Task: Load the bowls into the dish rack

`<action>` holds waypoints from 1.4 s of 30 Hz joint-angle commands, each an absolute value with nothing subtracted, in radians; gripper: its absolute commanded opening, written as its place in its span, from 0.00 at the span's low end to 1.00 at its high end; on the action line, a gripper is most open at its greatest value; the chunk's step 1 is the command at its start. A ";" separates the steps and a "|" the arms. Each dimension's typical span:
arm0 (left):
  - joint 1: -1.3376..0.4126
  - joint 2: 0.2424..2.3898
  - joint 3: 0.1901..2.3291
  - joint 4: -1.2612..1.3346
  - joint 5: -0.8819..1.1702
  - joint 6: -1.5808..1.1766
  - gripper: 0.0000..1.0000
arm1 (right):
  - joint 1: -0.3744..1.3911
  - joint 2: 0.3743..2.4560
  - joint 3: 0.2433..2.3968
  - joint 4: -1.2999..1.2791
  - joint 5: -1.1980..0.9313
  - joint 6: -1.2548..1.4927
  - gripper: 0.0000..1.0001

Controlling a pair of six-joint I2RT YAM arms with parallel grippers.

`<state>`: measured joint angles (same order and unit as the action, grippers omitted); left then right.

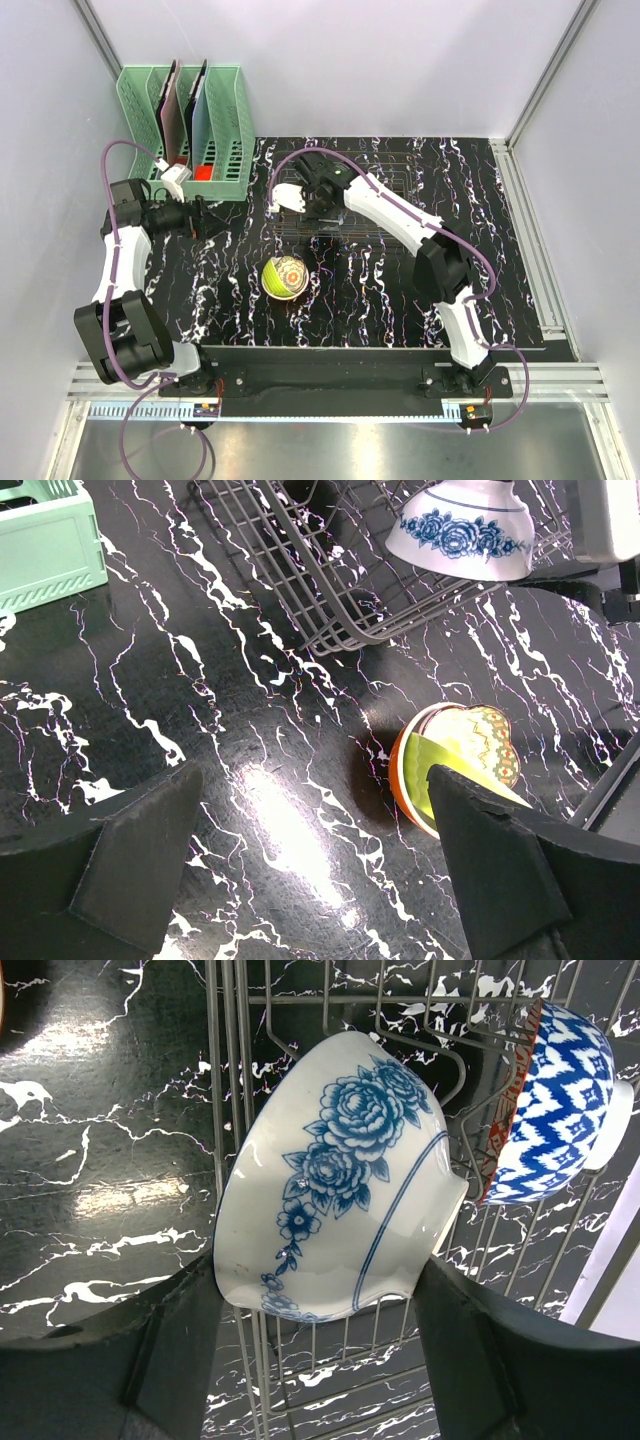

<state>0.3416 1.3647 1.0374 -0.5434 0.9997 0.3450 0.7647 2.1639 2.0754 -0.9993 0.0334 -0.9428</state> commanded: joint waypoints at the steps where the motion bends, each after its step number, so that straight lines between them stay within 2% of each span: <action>1: 0.351 1.353 1.031 -0.522 1.043 0.374 0.99 | 0.772 2.198 2.118 -0.996 0.052 -0.963 0.35; 2: 0.353 1.358 1.031 -0.520 1.043 0.374 0.99 | 0.772 2.198 2.123 -0.994 0.054 -0.957 0.53; 5: 0.351 1.364 1.031 -0.523 1.049 0.377 0.99 | 0.772 2.204 2.149 -0.993 0.067 -0.937 0.71; 8: 0.351 1.364 1.029 -0.523 1.054 0.377 0.99 | 0.770 2.203 2.163 -0.988 0.074 -0.933 0.80; 11: 0.351 1.364 1.025 -0.523 1.057 0.379 0.99 | 0.770 2.197 2.172 -0.982 0.078 -0.931 0.85; 15: 0.351 1.362 1.014 -0.523 1.055 0.385 0.99 | 0.770 2.197 2.180 -0.979 0.086 -0.931 1.00; 26: 0.353 1.358 1.003 -0.532 1.055 0.426 0.99 | 0.769 2.180 2.283 -0.950 0.132 -0.882 1.00; 31: 0.348 1.332 0.982 -0.555 1.061 0.474 0.99 | 0.762 2.166 2.284 -0.882 0.179 -0.867 1.00; 33: 0.341 1.319 0.973 -0.592 1.060 0.532 0.99 | 0.762 2.160 2.248 -0.774 0.268 -0.847 1.00; 37: 0.270 1.255 0.943 -0.641 1.006 0.643 0.99 | 0.753 2.134 2.210 -0.683 0.334 -0.758 1.00; 42: 0.102 1.212 0.925 -0.664 0.820 0.644 0.99 | 0.689 2.020 2.142 -0.695 0.263 -0.570 0.99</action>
